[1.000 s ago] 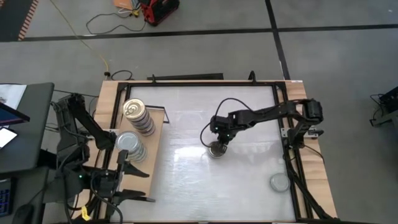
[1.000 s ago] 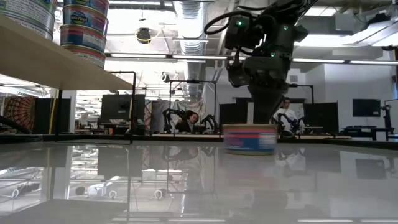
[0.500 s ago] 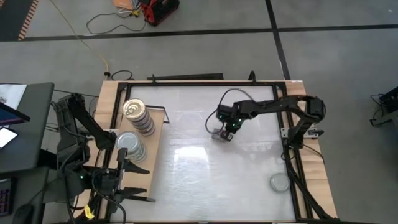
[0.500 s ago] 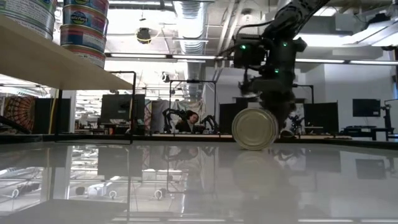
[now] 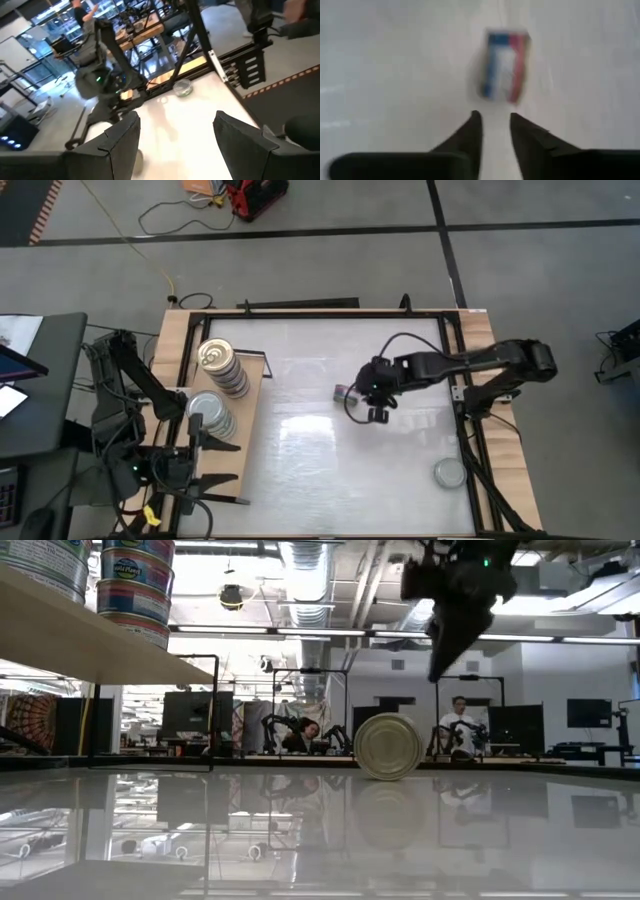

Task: Stack canned seafood by type on shelf
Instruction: Stack the blue tuna can on top of the blue tuna can on the shelf

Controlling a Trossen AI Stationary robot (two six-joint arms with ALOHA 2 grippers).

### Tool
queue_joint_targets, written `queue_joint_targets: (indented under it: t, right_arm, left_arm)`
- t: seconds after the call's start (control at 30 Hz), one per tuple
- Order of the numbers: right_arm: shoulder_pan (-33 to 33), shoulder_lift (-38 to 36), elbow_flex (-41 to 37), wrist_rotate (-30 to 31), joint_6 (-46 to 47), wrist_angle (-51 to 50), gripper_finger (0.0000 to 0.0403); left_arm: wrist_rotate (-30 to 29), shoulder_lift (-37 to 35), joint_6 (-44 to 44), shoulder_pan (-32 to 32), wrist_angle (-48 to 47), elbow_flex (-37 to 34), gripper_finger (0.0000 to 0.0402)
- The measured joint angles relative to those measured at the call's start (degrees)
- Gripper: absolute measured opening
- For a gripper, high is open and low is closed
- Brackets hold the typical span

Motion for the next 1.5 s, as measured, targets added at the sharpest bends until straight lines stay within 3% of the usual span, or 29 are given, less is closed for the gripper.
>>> queue_joint_targets:
  t: [0.17, 0.27, 0.47, 0.7, 0.93, 1.07, 1.27, 1.5]
  right_arm:
    - [2.2, 2.1, 0.0, 0.3, -0.7, 4.7, 0.0248]
    - [2.1, 4.5, 0.0, 4.5, -0.8, 6.1, 0.0304]
    - [1.4, 8.5, 0.0, 9.8, -1.7, 9.0, 0.0348]
    - [0.6, 9.7, -1.1, 8.7, 0.2, 13.3, 0.0348]
    - [0.8, 15.6, -1.3, 8.7, 0.3, 13.3, 0.033]
    - [2.1, 16.1, -1.3, 8.8, 1.0, 12.7, 0.0299]
    - [3.7, 14.8, -1.2, 10.2, 0.8, 10.9, 0.0217]
    - [4.7, 12.8, -1.2, 12.5, -0.7, 8.6, 0.0215]
  left_arm:
    - [-1.3, 0.0, 1.4, 0.0, 0.6, 0.0, 0.024]
    - [-1.6, 0.0, 3.2, 0.0, 1.1, 0.0, 0.024]
    - [-2.4, 0.0, 3.2, 0.0, 1.0, 0.0, 0.024]
    - [-2.5, 0.0, 2.5, 0.0, 0.9, 0.0, 0.024]
    - [-4.2, 0.0, 1.7, 0.0, 0.6, 0.0, 0.024]
    - [-5.4, 0.0, -1.5, 0.0, -0.4, 0.0, 0.024]
    - [-3.5, -0.2, -9.4, 3.6, -8.7, 0.0, 0.024]
    - [-0.2, -0.2, -8.8, 11.0, -11.4, 0.0, 0.024]
